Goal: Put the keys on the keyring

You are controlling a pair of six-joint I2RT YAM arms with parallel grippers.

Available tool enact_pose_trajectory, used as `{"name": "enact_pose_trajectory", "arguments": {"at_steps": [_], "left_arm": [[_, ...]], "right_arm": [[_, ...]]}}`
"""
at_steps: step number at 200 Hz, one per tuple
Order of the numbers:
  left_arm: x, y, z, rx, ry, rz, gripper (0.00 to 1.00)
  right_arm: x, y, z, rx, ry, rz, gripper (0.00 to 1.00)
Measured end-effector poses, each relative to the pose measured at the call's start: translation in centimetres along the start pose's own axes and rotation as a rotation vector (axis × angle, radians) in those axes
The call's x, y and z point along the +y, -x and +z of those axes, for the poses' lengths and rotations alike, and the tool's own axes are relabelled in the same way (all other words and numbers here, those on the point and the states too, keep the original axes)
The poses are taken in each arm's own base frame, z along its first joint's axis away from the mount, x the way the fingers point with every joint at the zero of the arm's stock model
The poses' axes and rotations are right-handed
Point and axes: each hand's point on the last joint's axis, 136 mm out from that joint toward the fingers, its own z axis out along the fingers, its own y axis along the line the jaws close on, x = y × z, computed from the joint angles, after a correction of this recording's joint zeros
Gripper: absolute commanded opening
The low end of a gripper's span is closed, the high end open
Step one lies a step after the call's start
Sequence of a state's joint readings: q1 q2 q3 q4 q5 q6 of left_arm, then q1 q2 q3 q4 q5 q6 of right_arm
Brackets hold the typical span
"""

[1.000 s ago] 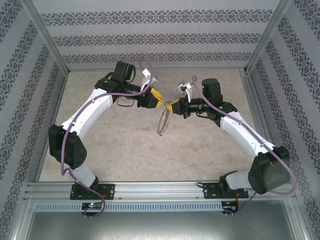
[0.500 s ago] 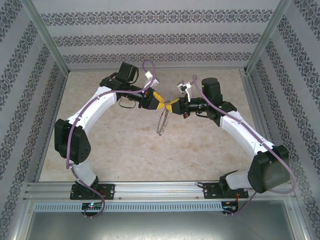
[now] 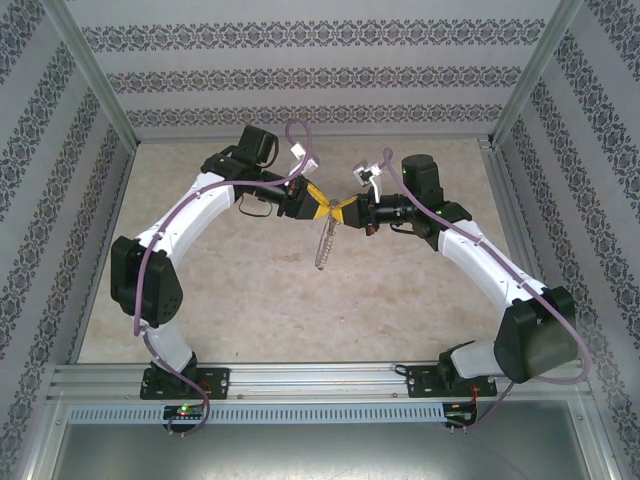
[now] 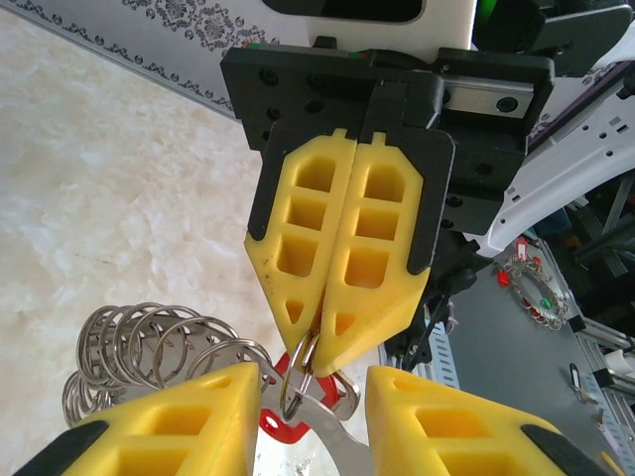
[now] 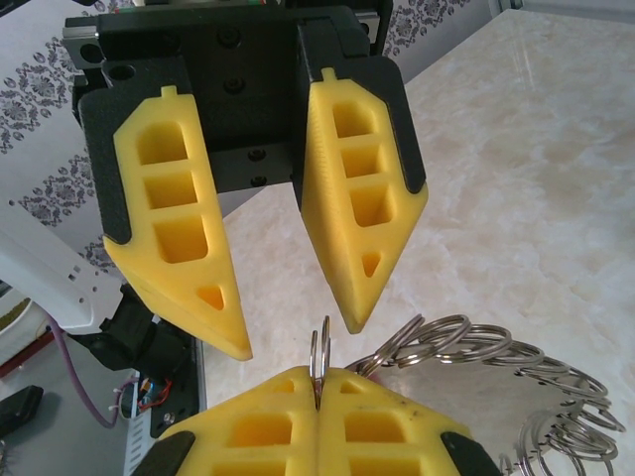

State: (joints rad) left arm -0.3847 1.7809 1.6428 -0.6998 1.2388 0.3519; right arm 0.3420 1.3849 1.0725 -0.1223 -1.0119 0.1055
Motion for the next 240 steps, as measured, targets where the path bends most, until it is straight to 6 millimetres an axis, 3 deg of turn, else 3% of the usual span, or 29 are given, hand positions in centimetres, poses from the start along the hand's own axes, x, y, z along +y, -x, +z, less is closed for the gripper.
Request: {"name": "enact_pose_trajectory", "arguments": {"at_steps": [57, 91, 118, 136, 151, 170, 203, 240], "left_arm": [[0.5, -0.3, 0.3, 0.003, -0.005, -0.020, 0.26], [0.7, -0.5, 0.7, 0.005, -0.020, -0.039, 0.16], [1.0, -0.5, 0.9, 0.006, -0.023, -0.039, 0.00], [0.9, -0.4, 0.8, 0.005, -0.024, -0.037, 0.00], [1.0, -0.3, 0.9, 0.000, -0.021, -0.031, 0.00], [1.4, -0.4, 1.0, -0.009, 0.001, -0.019, 0.00], [1.4, -1.1, 0.5, -0.027, 0.082, -0.011, 0.00], [0.0, 0.3, -0.9, -0.104, 0.163, 0.071, 0.00]], "right_arm": [[0.0, 0.1, 0.0, -0.002, 0.001, -0.003, 0.00], [-0.3, 0.0, 0.2, 0.001, 0.000, 0.002, 0.00], [-0.6, -0.1, 0.1, 0.001, -0.002, 0.008, 0.00], [-0.6, 0.0, 0.0, -0.002, -0.003, 0.009, 0.00], [-0.8, 0.1, -0.1, -0.006, -0.008, 0.014, 0.28], [-0.9, 0.5, -0.7, -0.029, -0.028, 0.011, 0.43], [0.1, 0.6, -3.4, -0.115, -0.114, -0.004, 0.53], [0.8, -0.2, -5.8, -0.258, -0.245, 0.002, 0.59]]}}
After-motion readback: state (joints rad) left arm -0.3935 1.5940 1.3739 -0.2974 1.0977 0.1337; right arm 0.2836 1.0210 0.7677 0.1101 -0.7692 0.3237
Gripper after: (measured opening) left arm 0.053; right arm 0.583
